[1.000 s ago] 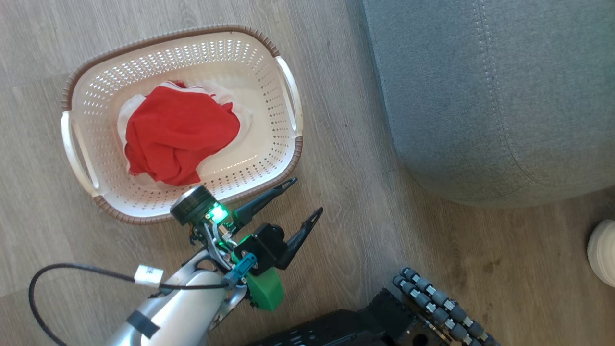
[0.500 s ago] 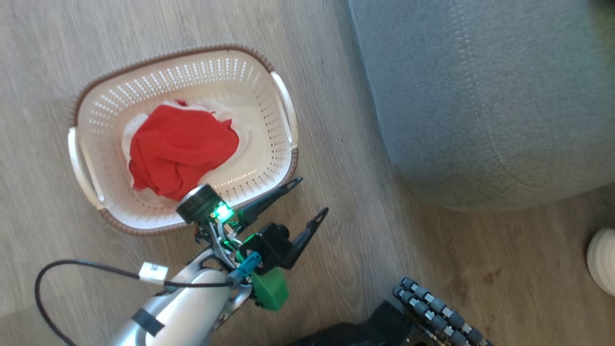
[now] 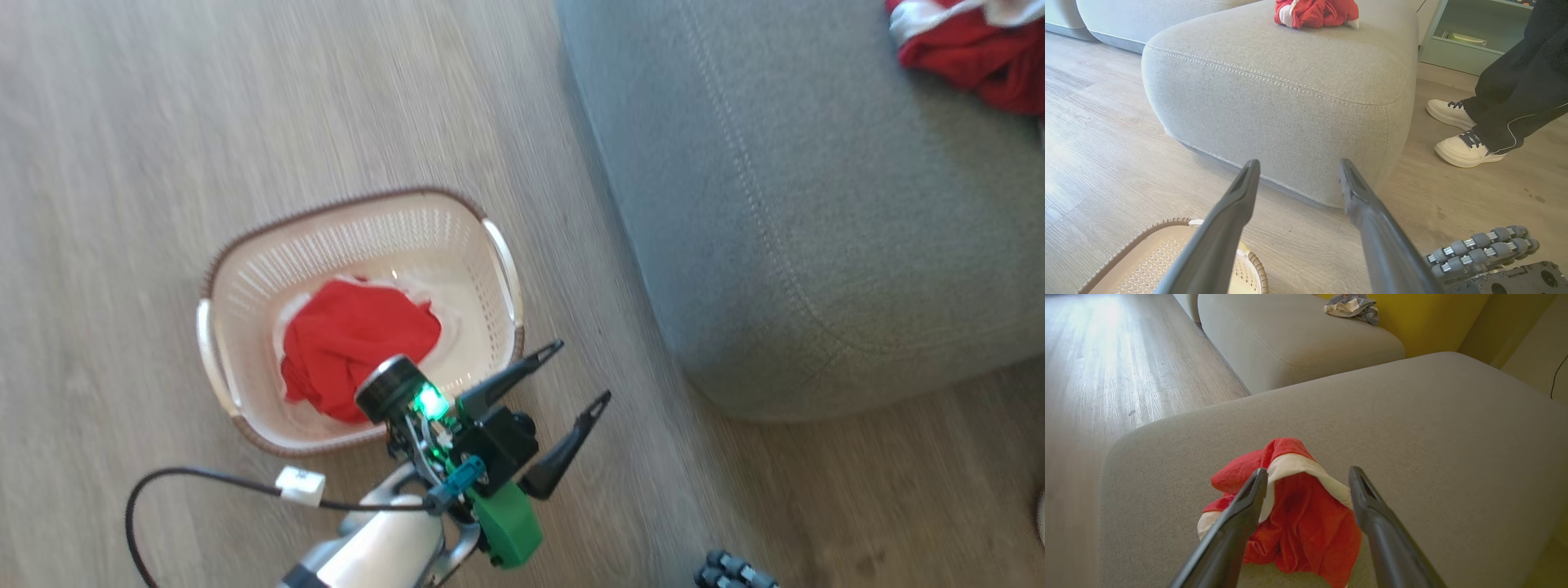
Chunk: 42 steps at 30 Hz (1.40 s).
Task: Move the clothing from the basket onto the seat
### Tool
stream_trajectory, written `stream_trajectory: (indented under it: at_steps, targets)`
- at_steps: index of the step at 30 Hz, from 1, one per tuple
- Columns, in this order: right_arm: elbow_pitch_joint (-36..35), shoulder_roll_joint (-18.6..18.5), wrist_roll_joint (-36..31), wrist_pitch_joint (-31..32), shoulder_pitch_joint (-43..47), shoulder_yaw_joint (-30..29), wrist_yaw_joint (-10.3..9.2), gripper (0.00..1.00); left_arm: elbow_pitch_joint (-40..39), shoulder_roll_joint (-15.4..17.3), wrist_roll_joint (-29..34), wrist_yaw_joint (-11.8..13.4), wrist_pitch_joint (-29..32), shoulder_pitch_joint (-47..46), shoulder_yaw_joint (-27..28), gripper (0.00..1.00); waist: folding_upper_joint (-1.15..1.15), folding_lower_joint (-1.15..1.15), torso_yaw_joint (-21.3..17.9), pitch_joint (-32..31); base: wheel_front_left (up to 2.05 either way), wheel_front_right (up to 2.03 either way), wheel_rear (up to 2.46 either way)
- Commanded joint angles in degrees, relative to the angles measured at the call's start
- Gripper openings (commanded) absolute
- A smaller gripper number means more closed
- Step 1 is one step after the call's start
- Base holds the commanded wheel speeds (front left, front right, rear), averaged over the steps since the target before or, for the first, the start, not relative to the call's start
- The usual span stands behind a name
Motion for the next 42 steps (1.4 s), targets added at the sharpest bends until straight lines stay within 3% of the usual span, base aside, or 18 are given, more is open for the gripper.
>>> stream_trajectory:
  at_steps: [1, 14, 22, 26, 32, 42]
  targets:
    - [-1.97, -1.26, 0.37, 0.06, 0.72, 1.01, -0.01, 1.0, -1.54, -0.43, -0.35, 0.32, -0.55, 0.06, 1.82, 1.0, 0.0, 0.0, 1.16, -3.9, 0.0, 0.0, 0.0]
    - [-12.83, -2.68, 6.09, -5.3, 8.03, 14.22, -0.01, 1.0, -2.58, -3.34, -1.92, 2.54, -0.55, 4.11, 9.1, 1.0, 0.0, 0.0, 4.72, -16.07, 0.0, 0.0, 0.0]
    - [-27.41, -4.82, 13.08, -7.98, 18.55, 21.89, -0.01, 1.0, -1.91, -4.34, -3.17, 4.24, -0.55, 7.52, 15.16, 1.0, 0.0, 0.0, 7.68, -20.8, 0.0, 0.0, 0.0]
    - [-36.62, -4.73, 13.86, -8.02, 24.14, 19.02, -0.01, 1.0, -2.7, -4.59, -3.62, 4.81, -0.55, 8.52, 17.97, 1.0, 0.0, 0.0, 8.76, -21.67, 0.0, 0.0, 0.0]
    - [-46.13, -0.4, 9.33, -8.04, 33.3, 14.81, -0.01, 1.0, -3.53, -4.75, -3.9, 5.71, -0.55, 9.79, 22.25, 1.0, 0.0, 0.0, 10.59, -22.39, 0.0, 0.0, 0.0]
    - [-57.4, 6.28, 2.59, -8.04, 46.39, 8.82, -0.01, 1.0, -6.14, -4.79, -3.94, 12.36, -0.55, 12.38, 27.73, 1.0, 0.0, 0.0, 13.54, -23.36, 0.0, 0.0, 0.0]
